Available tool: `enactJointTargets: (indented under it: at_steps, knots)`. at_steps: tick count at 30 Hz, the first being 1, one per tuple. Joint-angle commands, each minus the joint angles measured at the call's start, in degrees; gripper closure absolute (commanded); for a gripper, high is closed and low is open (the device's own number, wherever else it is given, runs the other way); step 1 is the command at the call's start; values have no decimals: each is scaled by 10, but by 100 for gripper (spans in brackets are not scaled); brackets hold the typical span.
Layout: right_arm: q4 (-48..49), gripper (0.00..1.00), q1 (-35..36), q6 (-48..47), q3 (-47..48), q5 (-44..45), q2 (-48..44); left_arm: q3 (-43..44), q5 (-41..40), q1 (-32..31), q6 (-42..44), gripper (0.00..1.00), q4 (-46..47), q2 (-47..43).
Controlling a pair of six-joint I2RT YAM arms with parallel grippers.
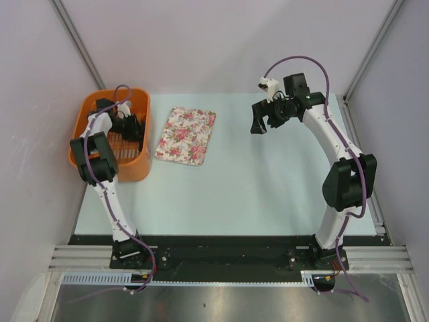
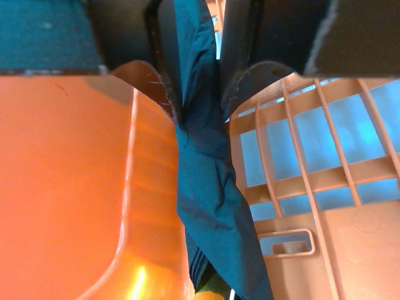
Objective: Place the utensils on the paper napkin and roll it up
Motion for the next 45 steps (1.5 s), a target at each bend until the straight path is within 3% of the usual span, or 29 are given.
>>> enactJointTargets:
  at_steps: [1,9,15,16,20,24,27,28,29,34,40,45]
  knots:
    - [-6,0,-1,9,32,2,4,13,-45,-1,-3,65,10,-11]
    - [-8,0,-1,14,40,0,4,4,-89,-1,-4,59,23,-49]
    - [-5,0,0,13,40,-2,2,-3,-121,-2,-3,49,30,-73]
    - [-6,0,0,13,39,-3,2,-4,-126,-1,-1,40,31,-76]
    - [-5,0,0,12,37,-5,-2,0,-133,-1,4,30,22,-84]
    - [3,0,0,13,34,-7,-5,-3,-142,-1,10,28,24,-103]
    - [16,0,0,21,29,-6,-10,-5,-160,-2,10,16,33,-131]
    - [20,0,0,23,27,-7,-12,-5,-162,-1,10,5,37,-149]
    - [24,0,0,25,24,-7,-13,-3,-163,-3,13,0,38,-158]
    - [58,0,-6,30,11,-9,-23,38,-249,-35,37,0,34,-224]
    - [123,0,-25,85,-20,-21,-57,206,-261,-74,61,0,-54,-256]
    - [158,0,-36,132,-62,-13,-109,208,-250,-170,115,0,-99,-304]
